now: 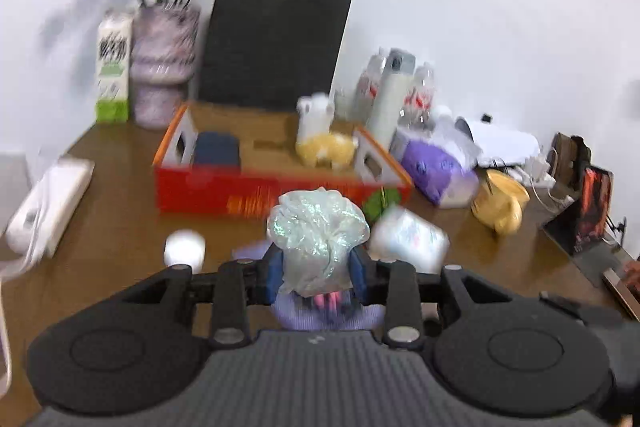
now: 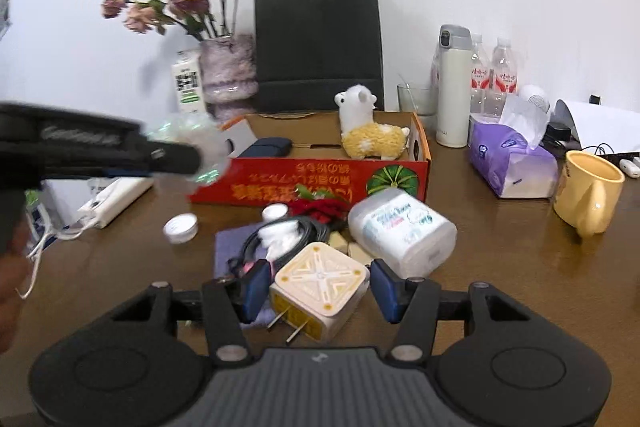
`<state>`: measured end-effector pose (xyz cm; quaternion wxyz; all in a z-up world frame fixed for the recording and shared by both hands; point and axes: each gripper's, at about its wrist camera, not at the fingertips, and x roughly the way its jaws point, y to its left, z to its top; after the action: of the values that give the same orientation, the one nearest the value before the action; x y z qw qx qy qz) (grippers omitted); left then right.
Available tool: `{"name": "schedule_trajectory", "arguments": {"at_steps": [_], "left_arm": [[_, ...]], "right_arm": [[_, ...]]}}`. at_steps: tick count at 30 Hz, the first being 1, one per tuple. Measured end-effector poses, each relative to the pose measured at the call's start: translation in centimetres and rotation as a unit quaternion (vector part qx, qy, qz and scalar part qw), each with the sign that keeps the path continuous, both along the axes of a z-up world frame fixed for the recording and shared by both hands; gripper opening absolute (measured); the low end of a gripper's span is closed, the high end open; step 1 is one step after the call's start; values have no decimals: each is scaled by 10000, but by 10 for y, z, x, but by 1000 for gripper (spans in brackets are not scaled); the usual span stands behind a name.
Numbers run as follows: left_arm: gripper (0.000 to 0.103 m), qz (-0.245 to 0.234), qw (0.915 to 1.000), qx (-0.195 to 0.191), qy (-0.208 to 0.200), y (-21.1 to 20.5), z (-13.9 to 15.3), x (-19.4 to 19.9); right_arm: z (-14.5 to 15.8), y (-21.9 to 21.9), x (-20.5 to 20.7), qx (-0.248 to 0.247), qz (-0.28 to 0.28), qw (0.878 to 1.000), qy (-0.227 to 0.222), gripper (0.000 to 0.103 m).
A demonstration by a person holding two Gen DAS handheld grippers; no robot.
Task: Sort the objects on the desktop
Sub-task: 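Grasp the clear plastic bag with the left tool while the right tool grasps the cream plug, then carry the bag and plug into the red box and release both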
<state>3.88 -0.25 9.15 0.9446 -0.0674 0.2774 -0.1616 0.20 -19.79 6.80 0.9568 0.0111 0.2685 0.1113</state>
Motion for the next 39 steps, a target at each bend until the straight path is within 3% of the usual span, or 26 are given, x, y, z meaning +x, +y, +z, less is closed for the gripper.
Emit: {"name": "schedule_trajectory", "arguments": {"at_steps": [5,9,10,12,13,18,22,23,25,26,27,29,35,39], "left_arm": [[35,9,9983,-254,523,14,-35,-57],[37,20,9927,-448,1123,25,-60,-68],[40,19,9926,-464,1123,26,-62,-70],[68,105,9940,-413,1007,28,-66,-75],[73,163,9948,-348,942,28,-67,-77],[84,313,9981,174,503,23,-69,-83],[89,194,9994,224,168,18,-68,-76],[88,171,9995,207,155,18,-69,-73],[72,270,9992,172,236,17,-71,-61],[46,191,9992,96,327,17,-72,-55],[41,125,9991,30,412,17,-73,-51],[34,11,9993,-22,373,16,-72,-50],[32,-40,9994,-237,233,23,-45,-43],[32,-20,9986,-492,214,35,-2,5]], "right_arm": [[-20,-2,-33,-201,353,9988,283,54],[-32,2,-52,-280,561,9970,444,54],[-34,7,-60,-411,618,9966,347,54],[-36,14,-70,-652,737,9949,226,54],[-37,15,-73,-695,775,9944,159,54],[-38,16,-83,-775,537,9955,-2,59],[-40,9,-85,-314,104,9992,243,59],[-41,7,-84,-135,28,9995,274,59],[-46,6,-77,97,-97,9991,390,58],[-48,7,-74,101,-136,9988,459,54],[-50,9,-70,57,-155,9986,507,42],[-51,13,-69,-129,-242,9987,428,38],[-33,0,-57,58,-214,9994,274,38],[7,-12,-27,239,-141,9996,-100,38]]}}
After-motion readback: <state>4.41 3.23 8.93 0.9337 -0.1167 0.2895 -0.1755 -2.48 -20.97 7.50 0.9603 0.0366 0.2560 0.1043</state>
